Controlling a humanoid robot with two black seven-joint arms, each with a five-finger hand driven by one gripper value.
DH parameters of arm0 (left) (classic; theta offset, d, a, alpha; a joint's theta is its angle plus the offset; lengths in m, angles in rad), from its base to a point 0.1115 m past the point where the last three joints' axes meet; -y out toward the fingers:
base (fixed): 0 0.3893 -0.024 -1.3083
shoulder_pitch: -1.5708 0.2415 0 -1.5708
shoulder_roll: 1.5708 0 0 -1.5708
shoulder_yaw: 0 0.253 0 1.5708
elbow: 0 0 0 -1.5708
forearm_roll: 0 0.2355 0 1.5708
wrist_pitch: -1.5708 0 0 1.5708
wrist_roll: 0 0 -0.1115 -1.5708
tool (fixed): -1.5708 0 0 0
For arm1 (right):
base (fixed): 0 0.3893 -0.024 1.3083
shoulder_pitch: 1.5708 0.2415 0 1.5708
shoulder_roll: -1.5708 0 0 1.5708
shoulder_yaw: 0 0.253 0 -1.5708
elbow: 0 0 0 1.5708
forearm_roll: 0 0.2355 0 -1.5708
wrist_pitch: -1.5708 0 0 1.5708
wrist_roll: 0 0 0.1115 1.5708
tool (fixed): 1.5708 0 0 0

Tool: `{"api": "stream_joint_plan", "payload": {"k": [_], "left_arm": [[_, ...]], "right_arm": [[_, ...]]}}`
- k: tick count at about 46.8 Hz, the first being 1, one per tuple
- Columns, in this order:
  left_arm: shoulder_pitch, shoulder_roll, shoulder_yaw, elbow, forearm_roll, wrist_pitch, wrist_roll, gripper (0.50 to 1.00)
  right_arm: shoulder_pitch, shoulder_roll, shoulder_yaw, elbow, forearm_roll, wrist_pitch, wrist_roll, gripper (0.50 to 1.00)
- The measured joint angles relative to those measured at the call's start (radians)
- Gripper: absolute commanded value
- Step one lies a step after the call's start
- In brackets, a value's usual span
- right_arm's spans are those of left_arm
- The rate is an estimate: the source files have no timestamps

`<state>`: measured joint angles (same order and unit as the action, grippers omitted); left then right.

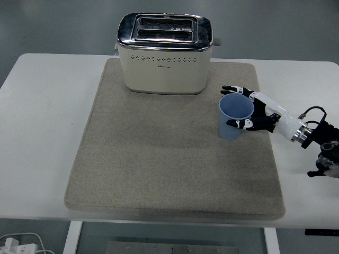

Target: Put the water cup in front of the bread machine

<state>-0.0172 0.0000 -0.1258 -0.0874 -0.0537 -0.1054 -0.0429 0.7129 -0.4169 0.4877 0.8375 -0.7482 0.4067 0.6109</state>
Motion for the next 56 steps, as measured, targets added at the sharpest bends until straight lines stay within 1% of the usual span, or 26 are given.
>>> {"api": "stream_joint_plan", "payload": {"k": [44,56], "left_arm": [[0.0,0.0,0.0,0.0,0.0,0.0,0.0,1.0],[0.0,0.0,0.0,0.0,0.0,0.0,0.0,1.0]], "right_arm": [[0.01,-0.008,0.002,0.0,-0.001,-0.002,0.0,0.5],[0.03,-0.003,0.013,0.0,0.018,-0.007,0.0,0.5]]}}
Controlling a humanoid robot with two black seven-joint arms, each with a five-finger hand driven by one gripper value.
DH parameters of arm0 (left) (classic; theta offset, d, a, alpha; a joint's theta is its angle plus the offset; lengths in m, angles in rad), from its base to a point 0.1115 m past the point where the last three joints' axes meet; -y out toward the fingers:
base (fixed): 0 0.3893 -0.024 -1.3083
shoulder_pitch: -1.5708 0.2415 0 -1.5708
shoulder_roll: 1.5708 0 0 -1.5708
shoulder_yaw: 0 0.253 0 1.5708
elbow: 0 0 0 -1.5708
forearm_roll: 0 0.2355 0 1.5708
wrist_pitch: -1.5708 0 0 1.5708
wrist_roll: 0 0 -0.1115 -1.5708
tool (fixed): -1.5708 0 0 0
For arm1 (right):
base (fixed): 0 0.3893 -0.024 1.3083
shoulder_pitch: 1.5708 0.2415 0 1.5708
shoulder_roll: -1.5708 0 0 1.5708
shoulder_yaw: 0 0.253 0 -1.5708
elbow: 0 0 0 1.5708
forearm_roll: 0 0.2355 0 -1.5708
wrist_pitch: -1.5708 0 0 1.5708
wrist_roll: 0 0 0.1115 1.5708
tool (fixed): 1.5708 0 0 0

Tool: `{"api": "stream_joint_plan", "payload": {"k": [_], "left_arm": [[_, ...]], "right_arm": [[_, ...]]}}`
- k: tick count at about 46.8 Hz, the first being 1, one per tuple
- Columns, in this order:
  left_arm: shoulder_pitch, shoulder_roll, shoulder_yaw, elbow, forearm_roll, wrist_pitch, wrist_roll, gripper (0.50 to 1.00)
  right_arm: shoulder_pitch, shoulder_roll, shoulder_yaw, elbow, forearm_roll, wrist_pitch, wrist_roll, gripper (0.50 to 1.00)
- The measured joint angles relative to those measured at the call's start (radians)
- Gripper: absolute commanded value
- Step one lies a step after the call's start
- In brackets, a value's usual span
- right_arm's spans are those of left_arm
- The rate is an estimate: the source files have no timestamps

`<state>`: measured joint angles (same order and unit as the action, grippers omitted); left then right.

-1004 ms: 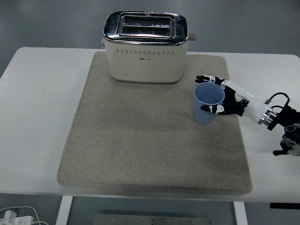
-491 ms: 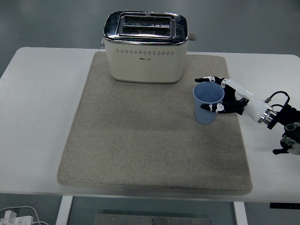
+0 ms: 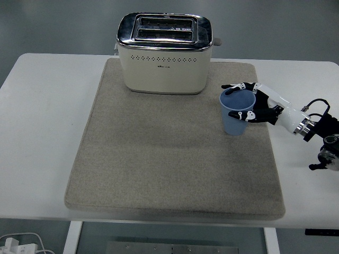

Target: Put the water cup in front of the bread machine

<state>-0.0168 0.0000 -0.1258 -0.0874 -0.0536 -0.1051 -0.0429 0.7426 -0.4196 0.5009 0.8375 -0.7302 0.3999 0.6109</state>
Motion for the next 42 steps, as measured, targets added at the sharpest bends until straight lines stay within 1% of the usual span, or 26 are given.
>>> {"api": "stream_joint_plan", "payload": {"k": [10,28,36,42], "left_arm": [[0.0,0.0,0.0,0.0,0.0,0.0,0.0,1.0],[0.0,0.0,0.0,0.0,0.0,0.0,0.0,1.0],[0.0,0.0,0.0,0.0,0.0,0.0,0.0,1.0],[0.0,0.0,0.0,0.0,0.0,0.0,0.0,1.0]], "right_arm": [[0.023,0.01,0.007,0.003,0.048,-0.002,0.0,0.5],[0.028,0.107,0.005,0.006,0.069,0.0,0.0,0.5],[0.028,0.162,0.003,0.006,0.068,-0.006,0.0,0.5],[0.03,0.211,0.002,0.006,0.065,-0.039,0.0,0.5]]}}
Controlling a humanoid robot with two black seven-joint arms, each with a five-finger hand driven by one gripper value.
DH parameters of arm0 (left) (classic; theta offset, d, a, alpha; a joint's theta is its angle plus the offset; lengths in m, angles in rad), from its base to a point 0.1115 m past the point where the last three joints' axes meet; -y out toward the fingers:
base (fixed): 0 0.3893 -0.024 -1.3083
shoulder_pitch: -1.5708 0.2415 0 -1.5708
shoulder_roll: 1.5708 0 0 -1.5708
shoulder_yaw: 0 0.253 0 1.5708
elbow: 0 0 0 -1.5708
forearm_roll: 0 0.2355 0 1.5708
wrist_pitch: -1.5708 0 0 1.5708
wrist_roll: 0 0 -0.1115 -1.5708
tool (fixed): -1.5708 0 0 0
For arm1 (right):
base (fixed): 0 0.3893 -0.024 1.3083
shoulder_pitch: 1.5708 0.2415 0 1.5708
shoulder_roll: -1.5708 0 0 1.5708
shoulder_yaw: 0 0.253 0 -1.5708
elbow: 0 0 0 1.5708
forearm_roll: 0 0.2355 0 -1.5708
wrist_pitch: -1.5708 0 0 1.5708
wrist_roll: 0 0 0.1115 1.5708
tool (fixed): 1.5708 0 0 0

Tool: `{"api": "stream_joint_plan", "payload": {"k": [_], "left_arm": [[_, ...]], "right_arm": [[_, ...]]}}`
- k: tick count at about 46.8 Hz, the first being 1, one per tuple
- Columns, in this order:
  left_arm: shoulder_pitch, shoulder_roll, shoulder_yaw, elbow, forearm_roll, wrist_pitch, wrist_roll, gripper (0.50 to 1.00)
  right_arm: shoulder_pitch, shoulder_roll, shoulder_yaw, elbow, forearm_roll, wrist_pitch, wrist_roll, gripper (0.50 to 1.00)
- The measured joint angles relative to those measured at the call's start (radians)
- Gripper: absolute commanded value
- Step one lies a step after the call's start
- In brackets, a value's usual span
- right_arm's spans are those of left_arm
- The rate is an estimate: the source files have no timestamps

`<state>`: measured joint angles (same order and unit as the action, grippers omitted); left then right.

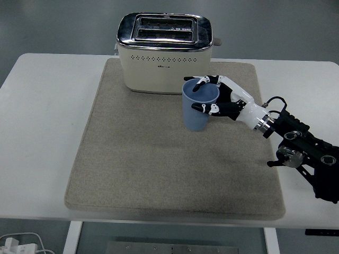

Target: Put the water cup in front of the bread machine

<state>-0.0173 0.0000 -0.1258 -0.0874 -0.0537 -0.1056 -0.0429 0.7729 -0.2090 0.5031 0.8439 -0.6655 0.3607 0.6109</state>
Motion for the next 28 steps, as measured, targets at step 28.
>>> {"api": "stream_joint_plan", "payload": {"k": [28], "left_arm": [[0.0,0.0,0.0,0.0,0.0,0.001,0.0,1.0]], "right_arm": [[0.073,0.142,-0.03,-0.015,-0.114,-0.169,0.0,0.5]]}}
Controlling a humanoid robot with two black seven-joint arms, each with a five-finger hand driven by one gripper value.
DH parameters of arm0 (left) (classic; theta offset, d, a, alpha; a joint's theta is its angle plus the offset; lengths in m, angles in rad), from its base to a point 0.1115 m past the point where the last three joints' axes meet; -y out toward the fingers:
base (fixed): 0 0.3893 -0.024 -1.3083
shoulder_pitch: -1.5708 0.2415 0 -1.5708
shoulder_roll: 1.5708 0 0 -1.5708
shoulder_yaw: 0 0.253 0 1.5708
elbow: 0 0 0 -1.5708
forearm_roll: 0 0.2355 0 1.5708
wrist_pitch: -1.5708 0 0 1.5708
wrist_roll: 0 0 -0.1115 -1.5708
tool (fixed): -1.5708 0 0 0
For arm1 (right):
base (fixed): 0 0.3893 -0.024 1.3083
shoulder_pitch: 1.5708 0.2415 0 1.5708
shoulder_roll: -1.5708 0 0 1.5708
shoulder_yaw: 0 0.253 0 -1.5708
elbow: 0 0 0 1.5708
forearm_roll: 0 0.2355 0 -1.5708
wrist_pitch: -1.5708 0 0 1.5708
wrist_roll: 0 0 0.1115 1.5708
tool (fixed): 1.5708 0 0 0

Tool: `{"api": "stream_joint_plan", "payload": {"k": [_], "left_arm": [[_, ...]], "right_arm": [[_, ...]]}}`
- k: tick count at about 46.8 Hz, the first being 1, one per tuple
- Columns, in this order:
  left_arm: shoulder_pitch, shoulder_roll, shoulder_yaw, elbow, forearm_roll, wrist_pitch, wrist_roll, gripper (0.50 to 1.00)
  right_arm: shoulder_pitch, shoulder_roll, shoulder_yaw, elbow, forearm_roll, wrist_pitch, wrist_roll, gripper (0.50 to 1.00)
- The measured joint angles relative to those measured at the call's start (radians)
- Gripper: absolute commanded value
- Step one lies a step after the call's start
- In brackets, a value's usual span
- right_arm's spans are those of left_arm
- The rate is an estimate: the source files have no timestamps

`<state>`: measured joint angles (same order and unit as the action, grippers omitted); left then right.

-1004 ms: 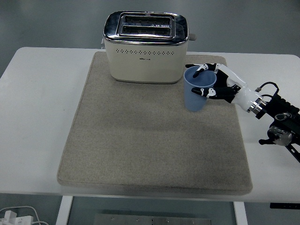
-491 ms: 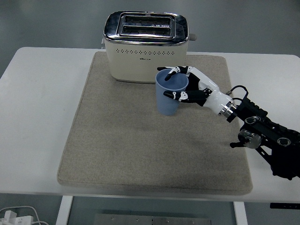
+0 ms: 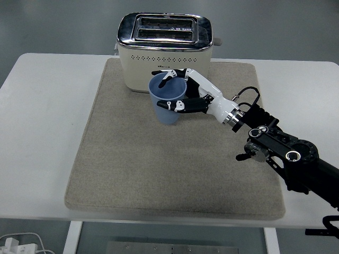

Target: Put the water cup in front of the bread machine

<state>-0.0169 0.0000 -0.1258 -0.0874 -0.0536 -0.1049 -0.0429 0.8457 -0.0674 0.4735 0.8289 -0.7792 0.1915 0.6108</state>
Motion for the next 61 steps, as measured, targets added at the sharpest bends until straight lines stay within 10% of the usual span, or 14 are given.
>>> {"api": "stream_joint_plan", "payload": {"k": [26,61], "left_arm": [[0.0,0.0,0.0,0.0,0.0,0.0,0.0,1.0],[0.0,0.0,0.0,0.0,0.0,0.0,0.0,1.0]], "right_arm": [[0.032,0.067,-0.029,-0.065,0.001,-0.164,0.0,0.5],[0.018,0.067,-0.092,-0.096,0.002,-0.226,0.0,0.5]]}}
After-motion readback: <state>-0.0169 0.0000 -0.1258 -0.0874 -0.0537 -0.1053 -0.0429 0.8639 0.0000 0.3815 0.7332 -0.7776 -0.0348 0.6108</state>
